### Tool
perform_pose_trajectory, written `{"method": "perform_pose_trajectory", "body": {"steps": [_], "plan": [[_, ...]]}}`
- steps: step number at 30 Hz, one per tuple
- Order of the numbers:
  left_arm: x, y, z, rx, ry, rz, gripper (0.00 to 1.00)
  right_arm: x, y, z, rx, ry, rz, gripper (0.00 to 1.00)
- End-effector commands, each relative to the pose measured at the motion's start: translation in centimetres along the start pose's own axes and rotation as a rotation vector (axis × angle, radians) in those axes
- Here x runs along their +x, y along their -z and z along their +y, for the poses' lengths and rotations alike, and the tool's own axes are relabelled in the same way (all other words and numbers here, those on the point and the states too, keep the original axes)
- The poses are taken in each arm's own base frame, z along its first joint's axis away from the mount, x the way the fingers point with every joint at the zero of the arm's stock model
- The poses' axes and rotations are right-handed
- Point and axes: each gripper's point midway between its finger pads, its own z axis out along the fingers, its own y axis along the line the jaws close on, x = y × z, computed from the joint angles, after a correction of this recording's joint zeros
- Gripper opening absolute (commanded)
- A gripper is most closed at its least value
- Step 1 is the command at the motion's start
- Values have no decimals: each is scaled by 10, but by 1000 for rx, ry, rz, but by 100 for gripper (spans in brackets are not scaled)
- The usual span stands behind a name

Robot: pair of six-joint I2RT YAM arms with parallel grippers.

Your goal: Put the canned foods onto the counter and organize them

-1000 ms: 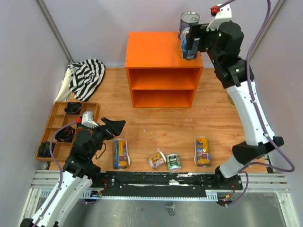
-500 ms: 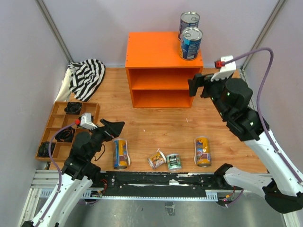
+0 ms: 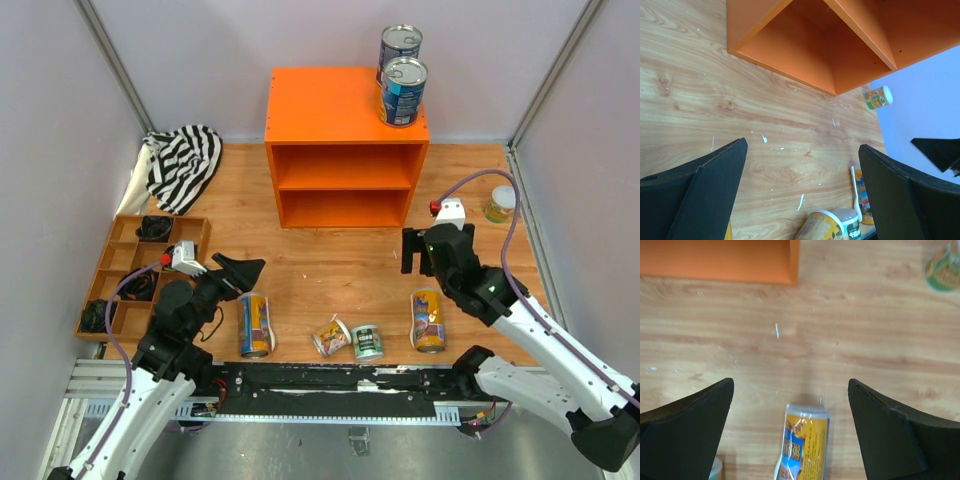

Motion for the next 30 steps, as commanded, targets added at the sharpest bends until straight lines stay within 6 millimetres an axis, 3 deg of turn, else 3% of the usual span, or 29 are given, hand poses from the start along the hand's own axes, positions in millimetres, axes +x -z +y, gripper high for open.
{"method": "perform_pose_trajectory", "body": {"steps": [1, 6, 11, 13, 30], "plan": [[1, 0, -10, 58, 12, 0, 98, 42, -4, -6, 46, -57, 93, 97], [-1, 3, -15, 81, 9, -5, 98, 85, -14, -9, 70, -51, 202, 99], [-6, 6, -21, 96, -2, -14, 98, 112, -20, -20, 107, -62, 272, 99], [-6, 7, -23, 105, 1, -14, 98, 119, -21, -26, 131, -67, 289, 99], [-5, 5, -25, 120, 12, -10, 98, 169, -23, -20, 76, -91, 436, 100]]}}
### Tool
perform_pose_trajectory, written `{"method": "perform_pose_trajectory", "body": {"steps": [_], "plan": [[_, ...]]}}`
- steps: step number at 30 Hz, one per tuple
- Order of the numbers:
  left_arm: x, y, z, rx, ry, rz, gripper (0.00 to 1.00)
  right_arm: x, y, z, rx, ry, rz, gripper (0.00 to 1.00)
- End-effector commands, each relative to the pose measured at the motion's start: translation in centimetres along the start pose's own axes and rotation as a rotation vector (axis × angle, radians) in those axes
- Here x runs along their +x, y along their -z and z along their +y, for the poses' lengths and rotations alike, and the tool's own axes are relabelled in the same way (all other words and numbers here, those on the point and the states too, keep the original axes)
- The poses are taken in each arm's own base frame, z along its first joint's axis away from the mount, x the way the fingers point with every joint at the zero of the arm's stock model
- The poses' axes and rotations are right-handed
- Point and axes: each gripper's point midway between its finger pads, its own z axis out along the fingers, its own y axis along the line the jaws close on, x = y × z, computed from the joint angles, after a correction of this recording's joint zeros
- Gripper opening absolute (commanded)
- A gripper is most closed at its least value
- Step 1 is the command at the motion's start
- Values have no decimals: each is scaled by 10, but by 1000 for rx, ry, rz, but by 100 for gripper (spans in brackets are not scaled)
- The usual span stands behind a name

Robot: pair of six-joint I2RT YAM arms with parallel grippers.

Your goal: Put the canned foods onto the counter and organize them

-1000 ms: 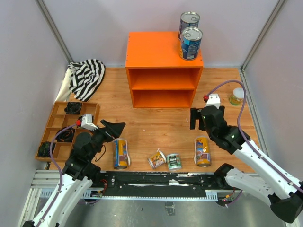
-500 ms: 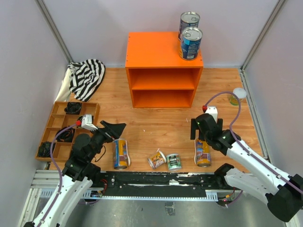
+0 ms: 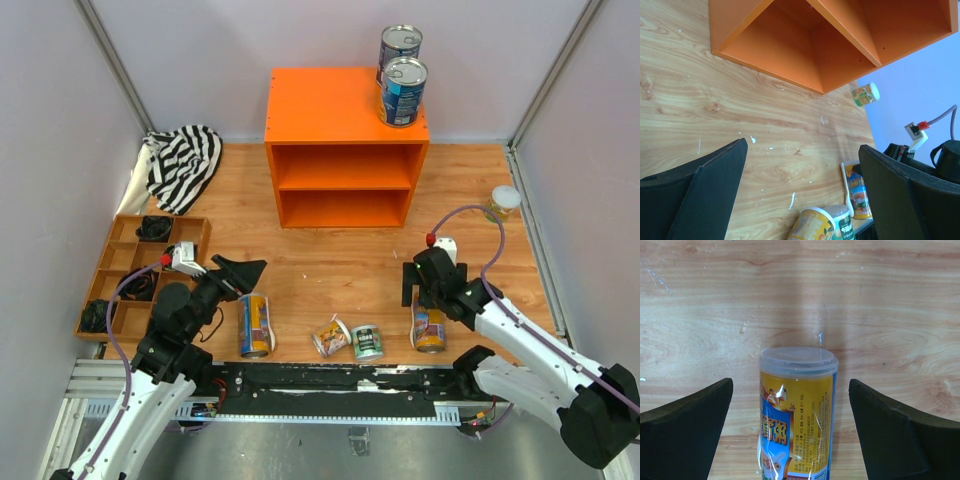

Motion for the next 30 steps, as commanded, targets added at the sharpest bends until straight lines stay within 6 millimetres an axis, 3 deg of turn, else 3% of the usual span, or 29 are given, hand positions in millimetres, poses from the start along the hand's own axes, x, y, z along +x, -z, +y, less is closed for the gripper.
{"method": "perform_pose_trajectory", "body": {"steps": [1, 21, 30], "plan": [[-5, 1, -14, 56, 0, -14, 98, 16, -6, -2, 0, -20, 44, 100], [0, 1, -7, 47, 2, -6, 98, 36, -22, -2, -6, -29, 88, 98], [1, 3, -5, 44, 5, -6, 98, 37, -31, 1, -18, -44, 95, 86]]}}
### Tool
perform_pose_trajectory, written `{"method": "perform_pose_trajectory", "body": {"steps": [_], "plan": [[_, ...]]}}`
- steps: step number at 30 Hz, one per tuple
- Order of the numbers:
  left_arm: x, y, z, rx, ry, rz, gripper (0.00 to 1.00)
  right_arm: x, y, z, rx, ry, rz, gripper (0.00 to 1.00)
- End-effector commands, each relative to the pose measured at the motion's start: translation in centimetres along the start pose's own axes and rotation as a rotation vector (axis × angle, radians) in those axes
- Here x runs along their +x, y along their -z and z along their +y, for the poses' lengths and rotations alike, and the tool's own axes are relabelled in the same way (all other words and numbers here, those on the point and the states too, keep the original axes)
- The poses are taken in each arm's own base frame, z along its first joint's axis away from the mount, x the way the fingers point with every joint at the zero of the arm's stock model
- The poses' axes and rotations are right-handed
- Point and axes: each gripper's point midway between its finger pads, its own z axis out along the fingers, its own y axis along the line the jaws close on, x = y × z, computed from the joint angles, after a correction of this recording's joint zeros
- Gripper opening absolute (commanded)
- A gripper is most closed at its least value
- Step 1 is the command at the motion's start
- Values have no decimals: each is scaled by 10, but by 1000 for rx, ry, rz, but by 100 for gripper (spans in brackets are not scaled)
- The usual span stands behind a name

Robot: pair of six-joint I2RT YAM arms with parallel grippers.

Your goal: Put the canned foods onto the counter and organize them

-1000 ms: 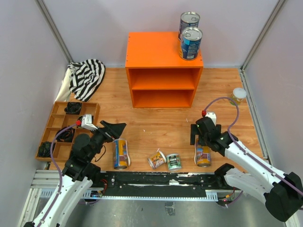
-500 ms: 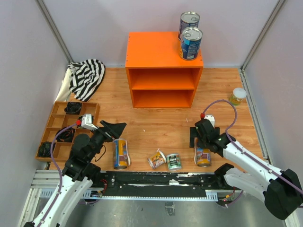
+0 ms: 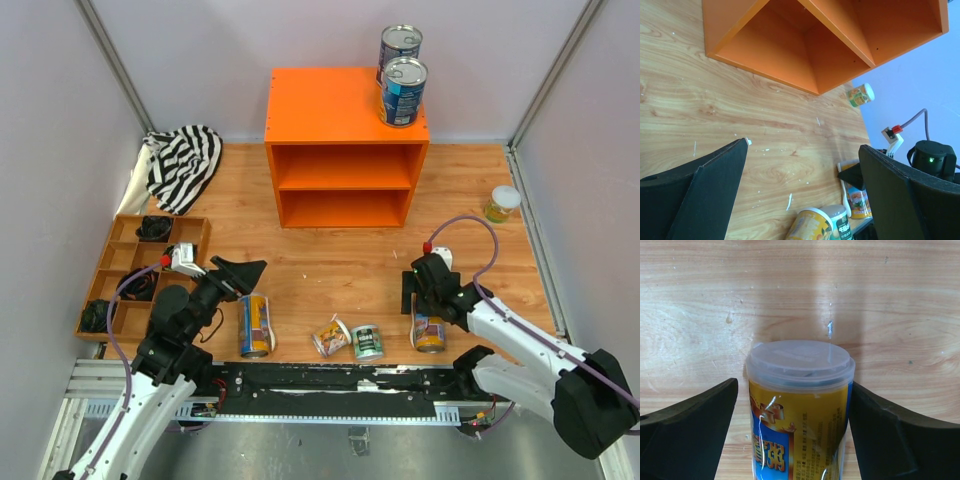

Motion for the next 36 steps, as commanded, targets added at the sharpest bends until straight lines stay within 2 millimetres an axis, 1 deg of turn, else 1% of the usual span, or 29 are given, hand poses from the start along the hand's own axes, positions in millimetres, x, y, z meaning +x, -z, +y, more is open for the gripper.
{"method": "perform_pose_trajectory", "body": {"steps": [1, 5, 9, 12, 19, 24, 30, 36], "plan": [[1, 2, -3, 18, 2, 0, 98, 1, -7, 1, -8, -34, 4, 84], [1, 4, -2, 15, 2, -2, 98, 1, -9, 4, -28, -37, 2, 69], [0, 4, -2, 13, 2, -5, 98, -4, -5, 8, -53, -36, -19, 59], [0, 4, -2, 14, 6, -5, 98, -12, 2, 12, -86, -36, -51, 52], [3, 2, 0, 14, 13, 0, 98, -35, 22, 29, -209, -31, -160, 46], [3, 2, 1, 11, 13, 0, 98, -51, 35, 39, -286, -14, -248, 45], [4, 1, 2, 8, 14, 2, 98, -62, 44, 47, -338, 8, -306, 43], [7, -3, 3, 16, 20, 6, 98, -77, 50, 63, -391, 47, -363, 41]]}}
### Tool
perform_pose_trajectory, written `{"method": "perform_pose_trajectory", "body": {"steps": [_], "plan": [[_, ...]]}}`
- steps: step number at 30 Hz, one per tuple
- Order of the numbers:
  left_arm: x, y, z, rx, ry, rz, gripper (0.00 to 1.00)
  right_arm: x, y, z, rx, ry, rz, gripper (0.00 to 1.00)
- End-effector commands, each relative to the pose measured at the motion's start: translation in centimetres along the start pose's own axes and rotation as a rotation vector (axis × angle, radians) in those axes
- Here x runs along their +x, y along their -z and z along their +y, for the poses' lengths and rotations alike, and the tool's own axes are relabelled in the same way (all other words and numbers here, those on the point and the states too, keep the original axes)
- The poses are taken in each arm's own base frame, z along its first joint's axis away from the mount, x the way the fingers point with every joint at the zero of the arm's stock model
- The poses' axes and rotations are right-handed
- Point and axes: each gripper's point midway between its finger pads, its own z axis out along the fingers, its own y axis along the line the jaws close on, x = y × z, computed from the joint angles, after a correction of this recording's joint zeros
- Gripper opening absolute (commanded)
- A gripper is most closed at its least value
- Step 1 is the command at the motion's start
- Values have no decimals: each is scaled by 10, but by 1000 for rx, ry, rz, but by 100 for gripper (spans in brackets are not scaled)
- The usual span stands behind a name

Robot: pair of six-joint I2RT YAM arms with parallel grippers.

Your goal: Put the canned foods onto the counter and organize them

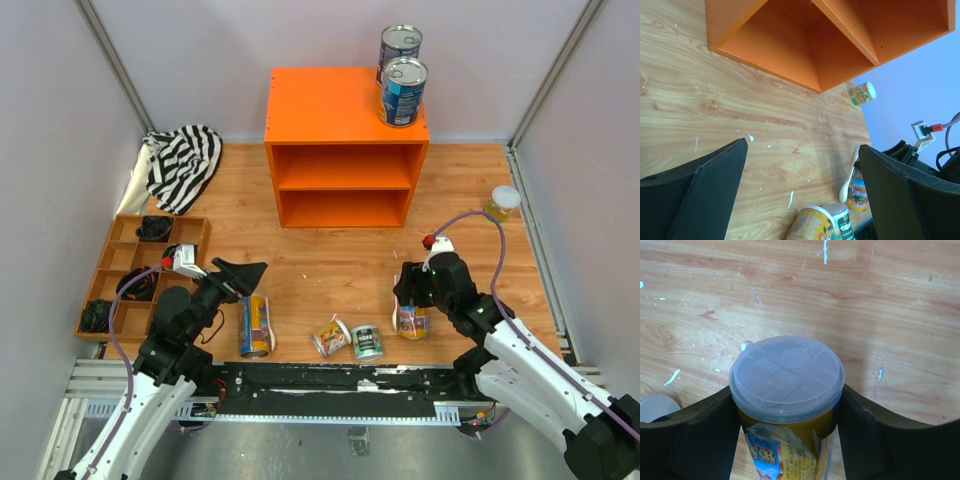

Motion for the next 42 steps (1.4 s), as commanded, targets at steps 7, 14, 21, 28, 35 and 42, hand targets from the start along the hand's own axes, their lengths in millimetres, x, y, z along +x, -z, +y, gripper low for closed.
{"method": "perform_pose_trajectory", "body": {"steps": [7, 14, 21, 28, 35, 42], "plan": [[1, -6, -2, 13, -8, 2, 98, -58, -8, 47, -143, 111, -180, 40], [-1, -7, -4, 13, -12, 1, 98, -93, -12, 85, -172, 230, -239, 40], [-3, -7, -4, 9, -28, -2, 98, -115, -25, 128, -228, 302, -276, 38], [0, -9, -6, 42, -58, 6, 98, -118, -41, 180, -303, 419, -328, 38], [6, -11, -12, 108, -78, 14, 97, -124, -37, 235, -415, 471, -434, 38], [8, -12, -15, 147, -108, 7, 97, -130, -23, 282, -536, 483, -566, 39]]}}
